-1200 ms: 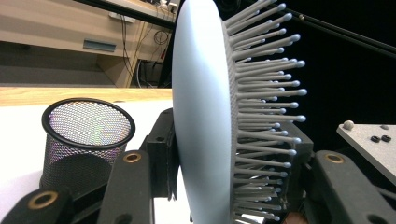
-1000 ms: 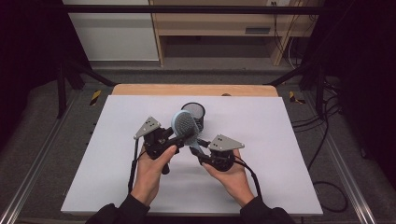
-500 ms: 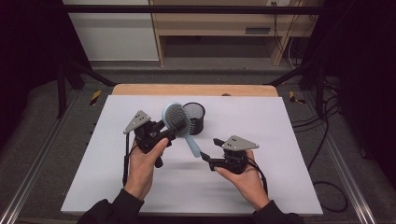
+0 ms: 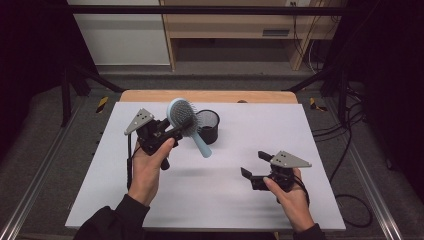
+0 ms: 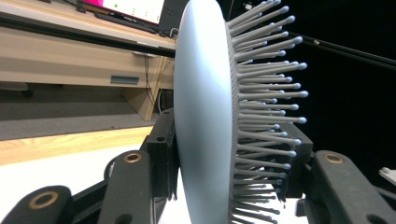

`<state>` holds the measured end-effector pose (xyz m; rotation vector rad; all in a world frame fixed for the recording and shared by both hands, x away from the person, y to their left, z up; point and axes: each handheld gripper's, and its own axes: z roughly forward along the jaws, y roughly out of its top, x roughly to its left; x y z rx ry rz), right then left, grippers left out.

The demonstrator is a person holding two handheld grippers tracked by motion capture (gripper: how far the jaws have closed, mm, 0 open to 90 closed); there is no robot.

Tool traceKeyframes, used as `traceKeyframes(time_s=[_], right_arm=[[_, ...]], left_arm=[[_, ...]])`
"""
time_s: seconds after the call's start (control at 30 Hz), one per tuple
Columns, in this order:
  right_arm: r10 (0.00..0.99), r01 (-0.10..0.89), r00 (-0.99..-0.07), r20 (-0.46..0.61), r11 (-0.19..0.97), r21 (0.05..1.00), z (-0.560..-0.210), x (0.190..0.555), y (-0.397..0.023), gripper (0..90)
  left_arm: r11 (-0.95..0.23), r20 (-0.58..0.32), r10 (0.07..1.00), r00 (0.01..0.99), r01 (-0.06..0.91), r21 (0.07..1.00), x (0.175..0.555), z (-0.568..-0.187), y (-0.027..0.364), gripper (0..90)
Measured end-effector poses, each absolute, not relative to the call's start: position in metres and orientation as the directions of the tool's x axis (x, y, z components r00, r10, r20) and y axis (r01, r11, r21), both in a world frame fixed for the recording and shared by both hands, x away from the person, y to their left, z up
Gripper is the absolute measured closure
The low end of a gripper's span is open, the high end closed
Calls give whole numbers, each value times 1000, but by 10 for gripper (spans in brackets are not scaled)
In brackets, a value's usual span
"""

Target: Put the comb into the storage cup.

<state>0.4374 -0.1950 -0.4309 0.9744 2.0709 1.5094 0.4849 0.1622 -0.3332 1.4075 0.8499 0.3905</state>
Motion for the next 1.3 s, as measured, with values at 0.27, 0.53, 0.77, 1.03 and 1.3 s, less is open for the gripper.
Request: traceKeyframes(time_s=[0.27, 0.53, 0.77, 1.03, 1.3], right_arm=[[751, 263, -658, 56, 160, 951, -439, 424, -219, 110], [762, 238, -647, 31, 163, 958, -445, 430, -219, 110], [768, 242, -640, 27, 168, 956, -446, 429, -220, 106], [778, 241, -627, 39, 146, 960, -445, 428, -224, 100], [785, 243, -619, 44, 138, 960, -445, 429, -228, 97]], left_arm=[[167, -273, 709, 651, 222, 961, 493, -325, 159, 512], [192, -281, 724, 630, 208, 959, 512, -319, 152, 510], [167, -246, 750, 614, 184, 969, 529, -308, 148, 508], [152, -223, 773, 594, 168, 974, 545, -307, 141, 506], [162, -228, 789, 570, 164, 973, 561, -310, 137, 505]])
